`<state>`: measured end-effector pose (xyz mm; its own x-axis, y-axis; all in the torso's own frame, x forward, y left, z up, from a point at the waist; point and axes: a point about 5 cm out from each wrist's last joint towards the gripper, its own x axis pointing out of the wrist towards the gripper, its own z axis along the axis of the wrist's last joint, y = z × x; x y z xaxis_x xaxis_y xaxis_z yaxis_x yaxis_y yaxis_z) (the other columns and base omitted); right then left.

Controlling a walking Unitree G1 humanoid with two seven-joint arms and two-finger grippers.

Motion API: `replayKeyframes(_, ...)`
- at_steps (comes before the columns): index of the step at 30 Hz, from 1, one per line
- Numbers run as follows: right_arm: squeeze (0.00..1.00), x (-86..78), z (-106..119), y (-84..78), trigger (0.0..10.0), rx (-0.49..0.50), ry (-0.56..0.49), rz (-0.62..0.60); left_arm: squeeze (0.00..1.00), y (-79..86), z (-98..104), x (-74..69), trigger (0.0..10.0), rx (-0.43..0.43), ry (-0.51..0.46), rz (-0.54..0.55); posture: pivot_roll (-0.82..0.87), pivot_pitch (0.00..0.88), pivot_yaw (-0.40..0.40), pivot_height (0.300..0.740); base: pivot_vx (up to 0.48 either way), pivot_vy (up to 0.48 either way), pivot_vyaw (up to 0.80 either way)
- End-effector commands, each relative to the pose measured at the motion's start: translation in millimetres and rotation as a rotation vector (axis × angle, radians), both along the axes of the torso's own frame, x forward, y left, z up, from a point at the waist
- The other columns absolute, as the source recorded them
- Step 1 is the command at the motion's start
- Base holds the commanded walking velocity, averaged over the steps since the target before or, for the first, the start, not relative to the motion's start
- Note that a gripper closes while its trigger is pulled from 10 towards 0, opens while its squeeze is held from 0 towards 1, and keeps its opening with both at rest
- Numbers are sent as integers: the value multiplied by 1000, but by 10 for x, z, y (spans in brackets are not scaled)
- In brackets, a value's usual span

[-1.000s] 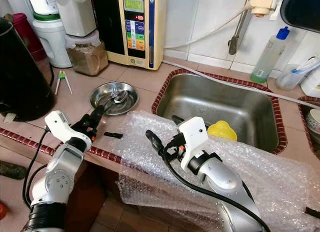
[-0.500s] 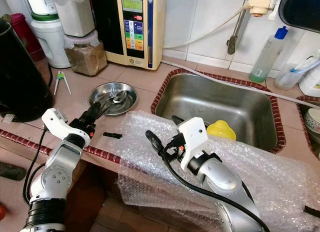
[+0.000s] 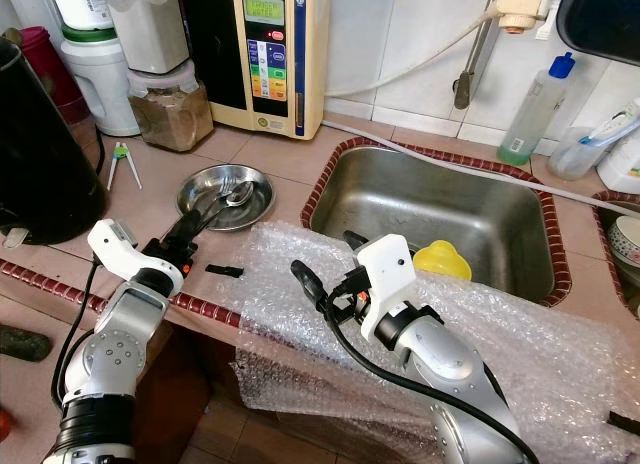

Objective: Kitchen organization

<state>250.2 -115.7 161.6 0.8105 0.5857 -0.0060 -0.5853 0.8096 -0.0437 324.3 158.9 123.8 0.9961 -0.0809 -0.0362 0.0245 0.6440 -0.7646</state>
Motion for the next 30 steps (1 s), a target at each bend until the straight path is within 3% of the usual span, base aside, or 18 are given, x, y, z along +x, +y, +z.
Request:
replayKeyframes(1, 0, -5, 18, -16, 10000, 6, -11, 1, 0, -19, 79, 22, 0, -12, -39, -4, -34, 42, 3, 740, 0, 0, 0)
replayKeyframes(6, 0, -4, 20, -15, 10000, 7, -13, -1, 0, -12, 164, 22, 0, 41, -101, -2, -34, 43, 3, 740, 0, 0, 0)
replayKeyframes(15, 0, 2, 13, -22, 10000, 4, -13, -6, 0, -1, 203, 33, 0, 61, -116, 20, -32, 40, 6, 740, 0, 0, 0)
replayKeyframes(19, 0, 2, 7, -21, 10000, 2, -12, -6, 0, 41, 242, 34, 0, 108, -143, 55, -32, 40, 6, 740, 0, 0, 0)
replayKeyframes(23, 0, 10, 5, -27, 10000, -2, -13, -8, 0, 97, 289, 48, 0, 281, -183, 94, -33, 36, 5, 740, 0, 0, 0)
replayKeyframes(27, 0, 13, 5, -31, 10000, -5, -14, -9, 0, 105, 210, 66, 0, 266, -121, 105, -33, 36, 5, 740, 0, 0, 0)
replayKeyframes(28, 0, 14, 6, -32, 10000, -6, -14, -10, 0, 100, 197, 69, 667, 263, -113, 103, -33, 36, 5, 740, 0, 0, 0)
replayKeyframes(29, 0, 14, 4, -35, 10000, -6, -14, -10, 0, 94, 185, 71, 2000, 259, -108, 103, -36, 30, 2, 740, 0, 0, 0)
replayKeyframes(30, 0, 14, 3, -37, 10000, -7, -14, -11, 0, 89, 176, 73, 2157, 256, -104, 101, -36, 30, 2, 740, 0, 0, 0)
